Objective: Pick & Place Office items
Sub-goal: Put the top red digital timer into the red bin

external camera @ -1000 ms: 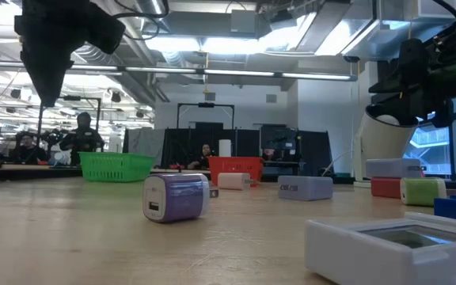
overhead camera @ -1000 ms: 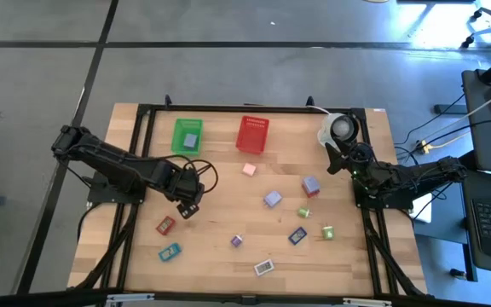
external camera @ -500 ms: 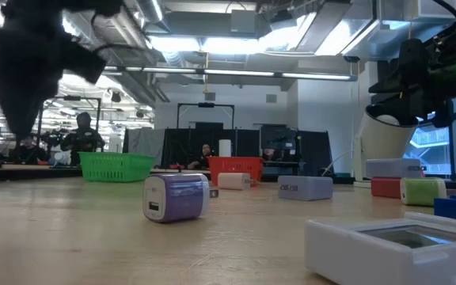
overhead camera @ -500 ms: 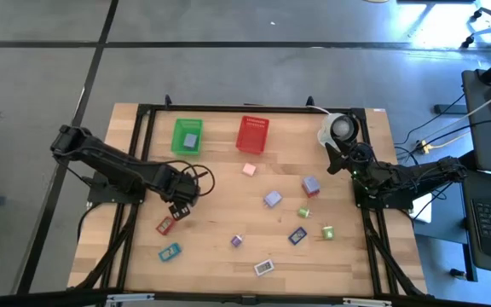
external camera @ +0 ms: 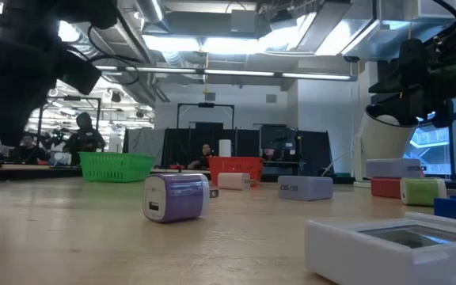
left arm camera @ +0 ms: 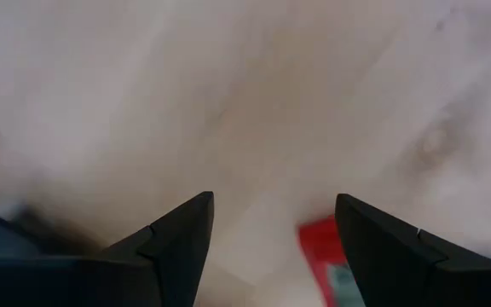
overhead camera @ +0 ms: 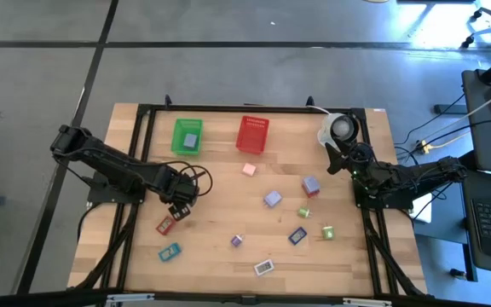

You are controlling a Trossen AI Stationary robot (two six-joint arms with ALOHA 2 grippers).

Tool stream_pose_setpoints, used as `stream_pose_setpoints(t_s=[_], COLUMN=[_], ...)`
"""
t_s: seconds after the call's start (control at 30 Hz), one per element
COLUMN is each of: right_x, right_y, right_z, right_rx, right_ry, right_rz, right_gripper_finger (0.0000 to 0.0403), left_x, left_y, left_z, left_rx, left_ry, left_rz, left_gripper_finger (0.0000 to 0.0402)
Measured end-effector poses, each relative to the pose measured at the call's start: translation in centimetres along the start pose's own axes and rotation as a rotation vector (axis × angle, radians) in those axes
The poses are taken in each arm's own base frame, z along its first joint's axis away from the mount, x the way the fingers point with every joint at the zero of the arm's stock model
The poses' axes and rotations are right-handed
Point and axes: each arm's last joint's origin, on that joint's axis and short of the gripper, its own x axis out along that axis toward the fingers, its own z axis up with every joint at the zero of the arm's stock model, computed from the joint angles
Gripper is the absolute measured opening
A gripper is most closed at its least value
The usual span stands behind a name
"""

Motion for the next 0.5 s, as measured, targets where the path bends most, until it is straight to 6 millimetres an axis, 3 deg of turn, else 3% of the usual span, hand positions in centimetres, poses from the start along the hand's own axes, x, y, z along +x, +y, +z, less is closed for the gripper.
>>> stream_pose_setpoints(t_s=[0.2, 0.5], right_x=[0.0, 0.0], right_y=[0.0, 0.0], right_z=[0.0, 0.0], right_rx=[0.0, 0.0], right_ry=[0.0, 0.0], right_rz=[0.0, 0.0], right_gripper_finger=[0.027, 0.027], left_x=[0.0, 0.0], left_y=[-0.3, -1.4], left_z=[-0.5, -2.0], left_rx=[-0.195, -0.352], left_ry=[0.11, 0.116], left_rz=[-0.062, -0.051], left_gripper_finger=[0.0242, 0.0242])
